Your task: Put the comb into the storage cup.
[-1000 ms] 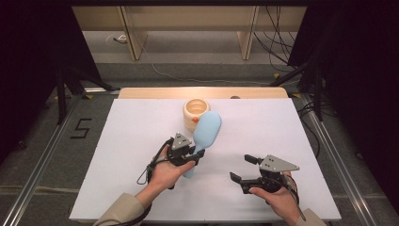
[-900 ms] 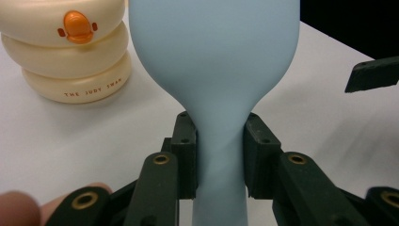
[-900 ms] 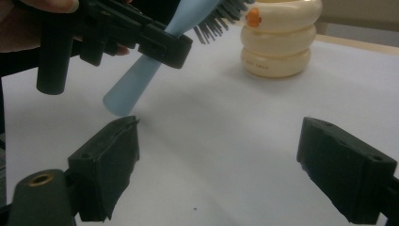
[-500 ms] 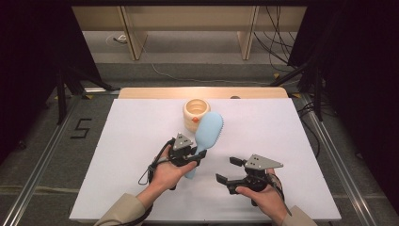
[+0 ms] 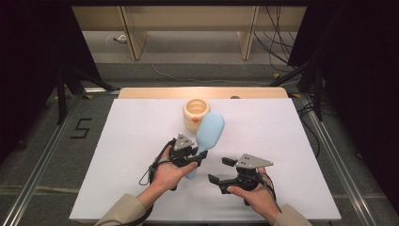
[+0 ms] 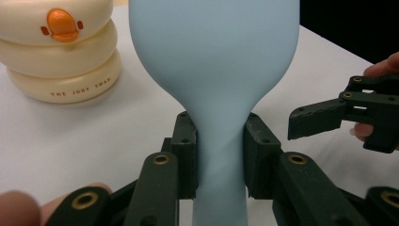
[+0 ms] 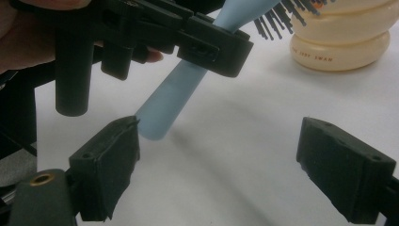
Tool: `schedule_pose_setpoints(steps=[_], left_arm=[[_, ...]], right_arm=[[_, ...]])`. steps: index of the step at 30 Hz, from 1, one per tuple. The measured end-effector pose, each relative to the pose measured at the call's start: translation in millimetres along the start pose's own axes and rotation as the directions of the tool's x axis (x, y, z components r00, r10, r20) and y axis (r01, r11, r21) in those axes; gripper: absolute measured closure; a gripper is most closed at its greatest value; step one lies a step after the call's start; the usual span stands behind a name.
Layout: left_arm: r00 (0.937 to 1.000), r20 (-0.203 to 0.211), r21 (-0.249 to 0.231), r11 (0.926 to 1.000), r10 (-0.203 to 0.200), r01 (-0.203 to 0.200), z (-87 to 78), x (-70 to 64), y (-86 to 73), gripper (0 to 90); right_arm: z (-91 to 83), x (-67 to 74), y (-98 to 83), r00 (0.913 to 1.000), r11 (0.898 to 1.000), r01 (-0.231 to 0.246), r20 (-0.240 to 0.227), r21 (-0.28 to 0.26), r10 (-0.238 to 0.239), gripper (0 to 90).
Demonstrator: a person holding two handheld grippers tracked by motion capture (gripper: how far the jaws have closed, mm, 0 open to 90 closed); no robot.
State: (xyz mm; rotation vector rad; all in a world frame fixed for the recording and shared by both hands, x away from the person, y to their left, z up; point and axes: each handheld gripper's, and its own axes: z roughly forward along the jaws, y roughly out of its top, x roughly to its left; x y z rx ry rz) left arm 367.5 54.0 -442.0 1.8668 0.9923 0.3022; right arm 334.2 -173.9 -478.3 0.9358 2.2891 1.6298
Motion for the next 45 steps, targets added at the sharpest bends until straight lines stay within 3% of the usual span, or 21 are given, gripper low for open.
schedule_pose_setpoints(steps=[45], left_arm=[[0.9992,0.04,0.001,1.0,0.005,-0.005,1.4,-15.8,-1.0,69.4]], right_arm=[[20.8,10.4,0.4,0.9993,1.0,-0.004,-0.037,0.018,0.004,14.8]])
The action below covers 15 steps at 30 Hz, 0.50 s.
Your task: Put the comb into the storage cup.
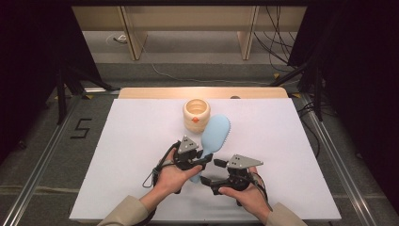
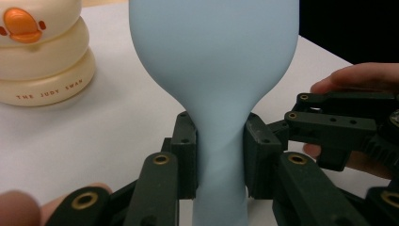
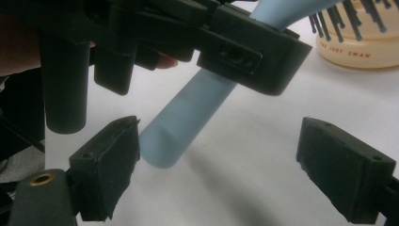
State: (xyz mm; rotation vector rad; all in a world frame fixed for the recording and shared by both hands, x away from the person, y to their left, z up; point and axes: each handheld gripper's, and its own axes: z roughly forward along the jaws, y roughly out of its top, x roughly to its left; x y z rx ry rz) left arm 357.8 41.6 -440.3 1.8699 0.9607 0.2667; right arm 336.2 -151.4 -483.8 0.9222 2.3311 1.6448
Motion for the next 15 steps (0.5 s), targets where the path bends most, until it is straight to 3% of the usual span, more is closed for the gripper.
schedule_pose_setpoints(steps=[15], left_arm=[[1.0,0.009,0.005,1.0,0.0,0.0,1.8,-3.5,-1.7,69.4]], right_arm=[[6.3,1.0,0.0,0.9999,1.0,-0.008,-0.008,0.008,0.008,14.8]])
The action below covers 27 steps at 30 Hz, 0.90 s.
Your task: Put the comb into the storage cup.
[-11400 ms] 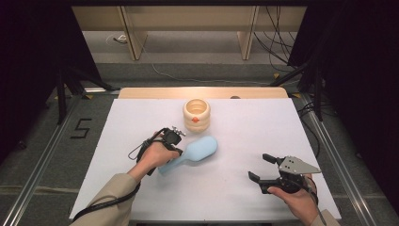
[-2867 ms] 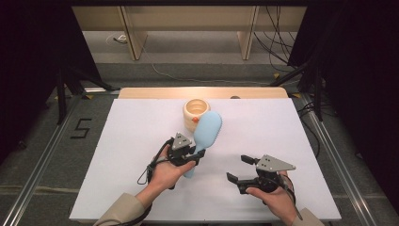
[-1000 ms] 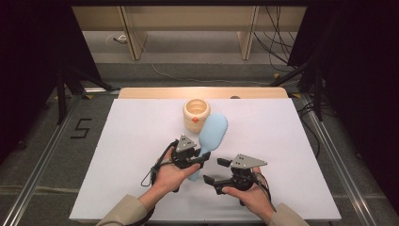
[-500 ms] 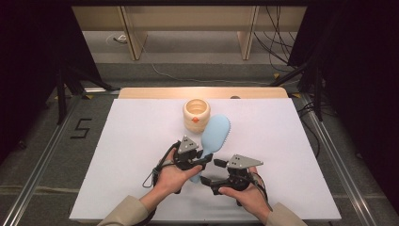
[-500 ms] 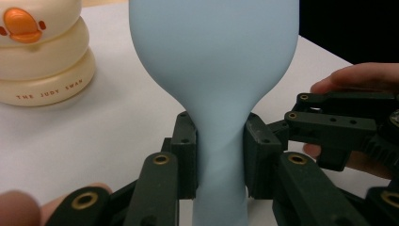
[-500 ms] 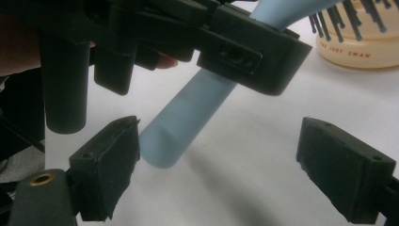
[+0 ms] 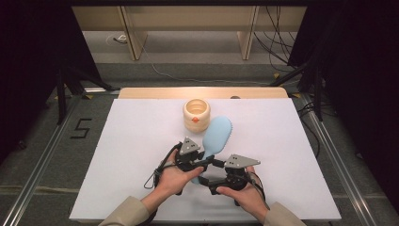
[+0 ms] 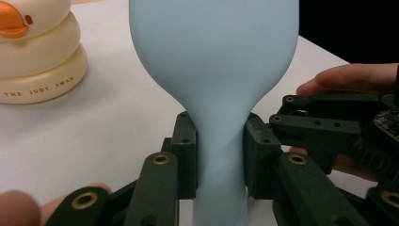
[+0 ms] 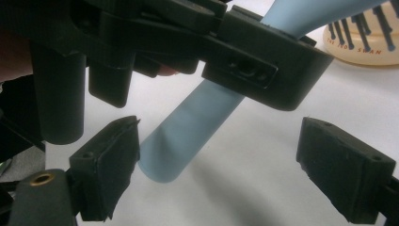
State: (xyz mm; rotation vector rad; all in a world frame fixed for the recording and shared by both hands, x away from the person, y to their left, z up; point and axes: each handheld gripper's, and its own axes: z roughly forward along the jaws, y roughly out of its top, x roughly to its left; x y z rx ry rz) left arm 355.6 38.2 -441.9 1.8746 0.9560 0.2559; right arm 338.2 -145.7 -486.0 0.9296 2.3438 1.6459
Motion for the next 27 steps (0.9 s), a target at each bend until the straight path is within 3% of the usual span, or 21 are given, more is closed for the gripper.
schedule_pose_setpoints(steps=[27], left_arm=[[0.9999,0.014,-0.003,1.0,-0.002,0.002,2.6,-2.9,-0.5,69.4]], right_arm=[[10.9,2.4,-0.6,0.9998,1.0,-0.005,-0.018,0.011,0.005,15.1]])
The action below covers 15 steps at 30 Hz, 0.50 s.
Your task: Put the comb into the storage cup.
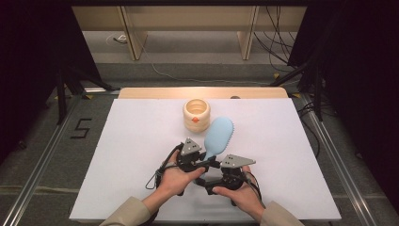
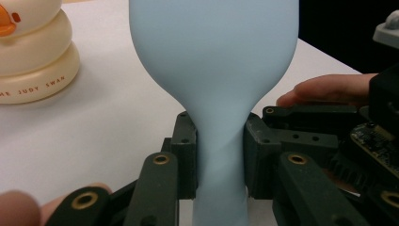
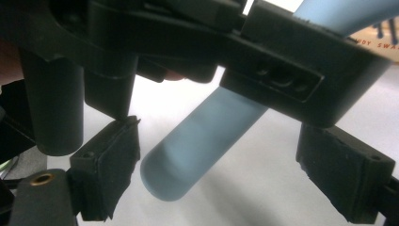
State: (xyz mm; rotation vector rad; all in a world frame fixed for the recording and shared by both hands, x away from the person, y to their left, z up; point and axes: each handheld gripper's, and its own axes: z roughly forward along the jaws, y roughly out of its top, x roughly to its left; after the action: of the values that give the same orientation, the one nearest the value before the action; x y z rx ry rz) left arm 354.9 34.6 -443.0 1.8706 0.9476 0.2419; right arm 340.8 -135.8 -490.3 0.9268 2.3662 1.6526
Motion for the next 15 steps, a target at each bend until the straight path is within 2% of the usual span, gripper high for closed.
schedule_pose_setpoints(steps=[9,15], left_arm=[[0.9999,0.002,0.002,0.9999,-0.014,0.014,0.5,-0.2,-0.3,69.4],[0.9998,0.006,0.004,0.9998,-0.02,0.02,1.0,0.0,-0.5,69.4]], right_arm=[[3.6,1.3,-0.3,1.0,1.0,0.001,-0.001,-0.001,-0.001,16.2],[4.7,1.3,-0.1,1.0,1.0,-0.006,0.004,-0.005,0.006,21.1]])
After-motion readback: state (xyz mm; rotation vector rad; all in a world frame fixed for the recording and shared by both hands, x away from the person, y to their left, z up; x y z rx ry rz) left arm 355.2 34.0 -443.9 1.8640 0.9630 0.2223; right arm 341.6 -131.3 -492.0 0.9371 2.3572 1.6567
